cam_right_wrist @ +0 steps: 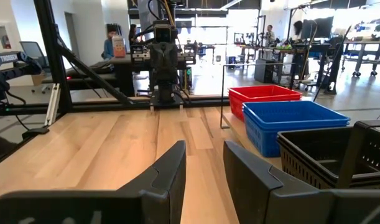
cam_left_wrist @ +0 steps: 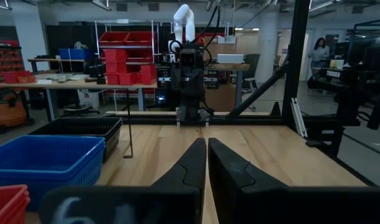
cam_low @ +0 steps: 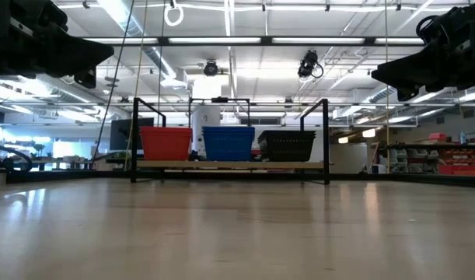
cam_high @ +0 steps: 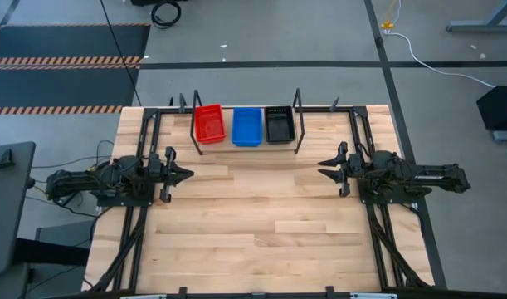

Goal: Stack baskets on shelf by color
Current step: Return to Home Position

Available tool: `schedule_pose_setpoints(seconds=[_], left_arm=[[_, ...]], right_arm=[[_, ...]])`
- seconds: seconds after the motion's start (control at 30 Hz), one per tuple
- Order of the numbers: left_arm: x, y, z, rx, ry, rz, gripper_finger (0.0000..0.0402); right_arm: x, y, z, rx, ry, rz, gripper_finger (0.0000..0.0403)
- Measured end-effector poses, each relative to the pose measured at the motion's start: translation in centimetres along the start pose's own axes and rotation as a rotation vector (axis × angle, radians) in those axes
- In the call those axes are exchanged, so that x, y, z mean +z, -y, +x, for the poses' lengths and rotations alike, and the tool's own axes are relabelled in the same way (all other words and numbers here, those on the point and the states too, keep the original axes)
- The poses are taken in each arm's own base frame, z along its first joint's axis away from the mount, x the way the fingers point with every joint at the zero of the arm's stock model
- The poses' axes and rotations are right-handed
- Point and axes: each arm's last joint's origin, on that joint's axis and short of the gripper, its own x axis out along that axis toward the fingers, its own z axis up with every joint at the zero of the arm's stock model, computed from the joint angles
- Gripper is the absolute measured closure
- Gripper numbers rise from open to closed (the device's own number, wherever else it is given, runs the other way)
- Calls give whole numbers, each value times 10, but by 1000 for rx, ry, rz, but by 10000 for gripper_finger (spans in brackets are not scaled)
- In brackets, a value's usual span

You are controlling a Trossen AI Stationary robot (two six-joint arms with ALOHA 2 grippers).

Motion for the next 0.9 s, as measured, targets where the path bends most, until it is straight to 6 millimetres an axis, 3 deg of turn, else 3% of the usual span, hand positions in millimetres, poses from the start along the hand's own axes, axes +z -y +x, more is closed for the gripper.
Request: schedule_pose_setpoints(seconds=[0.9], left_arm=[[0,0,0,0,1,0,377]], right_arm=[[0,0,0,0,0,0,289]])
